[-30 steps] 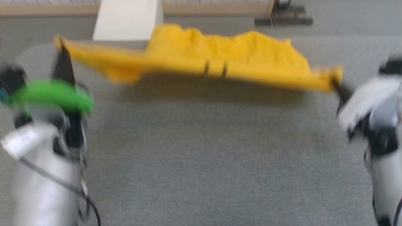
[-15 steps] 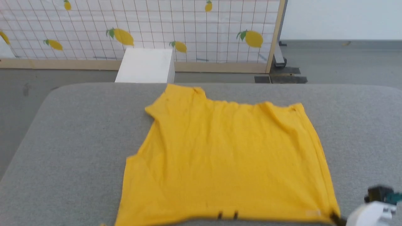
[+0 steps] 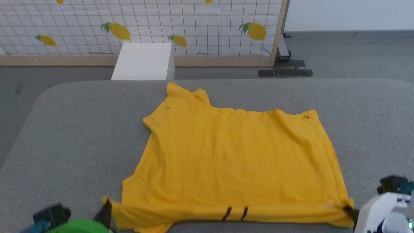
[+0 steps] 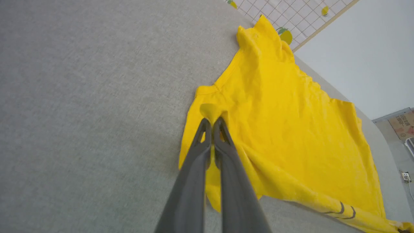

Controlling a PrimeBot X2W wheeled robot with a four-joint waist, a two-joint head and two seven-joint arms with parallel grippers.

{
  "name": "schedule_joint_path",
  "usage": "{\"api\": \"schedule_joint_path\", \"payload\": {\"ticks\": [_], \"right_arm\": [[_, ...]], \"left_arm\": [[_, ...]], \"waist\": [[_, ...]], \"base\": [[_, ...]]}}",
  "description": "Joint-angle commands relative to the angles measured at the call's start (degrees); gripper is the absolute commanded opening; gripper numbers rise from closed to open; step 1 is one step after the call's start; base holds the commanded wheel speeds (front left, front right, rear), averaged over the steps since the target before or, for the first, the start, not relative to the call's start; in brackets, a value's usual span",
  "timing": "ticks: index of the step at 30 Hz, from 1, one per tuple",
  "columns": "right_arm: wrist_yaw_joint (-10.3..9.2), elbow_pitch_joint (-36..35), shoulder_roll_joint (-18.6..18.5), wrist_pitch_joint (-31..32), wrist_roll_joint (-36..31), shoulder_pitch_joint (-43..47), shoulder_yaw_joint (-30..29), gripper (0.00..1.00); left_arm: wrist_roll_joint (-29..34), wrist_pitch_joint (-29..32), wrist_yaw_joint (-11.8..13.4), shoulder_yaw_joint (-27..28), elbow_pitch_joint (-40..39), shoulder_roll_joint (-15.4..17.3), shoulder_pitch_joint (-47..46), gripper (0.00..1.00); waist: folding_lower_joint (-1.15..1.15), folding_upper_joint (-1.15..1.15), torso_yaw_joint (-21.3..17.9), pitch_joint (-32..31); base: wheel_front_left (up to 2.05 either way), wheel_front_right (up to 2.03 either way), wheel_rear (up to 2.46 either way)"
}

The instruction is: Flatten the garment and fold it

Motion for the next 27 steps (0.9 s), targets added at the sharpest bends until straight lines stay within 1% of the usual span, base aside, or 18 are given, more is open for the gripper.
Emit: {"api": "schedule_joint_path", "payload": {"ticks": [1, 4, 7, 12, 17, 22, 27], "right_arm": [[0.19, -0.6, 0.0, 0.2, -1.1, -2.6, -0.2, 0.0], [0.19, -0.7, -0.2, 0.7, -2.8, -6.7, 0.0, 0.0], [0.19, -0.7, -0.6, 1.6, -4.5, -10.9, -0.3, 0.0], [0.19, 1.1, -1.2, 4.0, -7.2, -16.4, -0.7, 0.0], [0.19, 2.7, -1.5, 7.2, -9.3, -21.2, -0.3, 0.0], [0.19, 4.7, -1.6, 9.9, -10.5, -24.6, 1.4, 0.0], [0.19, 6.5, -1.5, 12.0, -10.0, -25.4, 3.3, 0.0]], "left_arm": [[0.9, 0.4, -0.6, -0.4, -0.2, 0.9, -3.7, 0.0], [2.2, 1.8, -1.9, -1.7, 0.6, 2.2, -10.9, 0.0], [3.8, 2.8, -3.9, -3.0, 3.2, 3.8, -18.8, 0.0], [5.5, 3.5, -6.1, -4.7, 8.7, 4.8, -28.5, 0.0], [6.9, 3.1, -8.1, -6.3, 15.5, 4.6, -35.5, 0.0], [8.4, 1.9, -9.8, -8.4, 23.1, 3.7, -40.0, 0.0], [8.4, 0.5, -11.2, -9.5, 29.9, 2.0, -42.4, 0.0]], "waist": [[0.01, 0.0, -0.3, 2.0], [0.01, 0.0, -0.5, 4.6], [0.01, 0.0, -0.6, 8.3], [0.01, 0.0, -1.1, 12.9], [0.01, 0.0, -1.3, 17.6], [0.01, 0.0, -1.4, 21.2], [0.01, 0.0, -1.3, 22.2]], "base": [[0.0, 0.0, 0.0], [0.0, 0.0, 0.0], [0.0, 0.0, 0.0], [0.0, 0.0, 0.0], [0.0, 0.0, 0.0], [0.0, 0.0, 0.0], [0.0, 0.0, 0.0]]}}
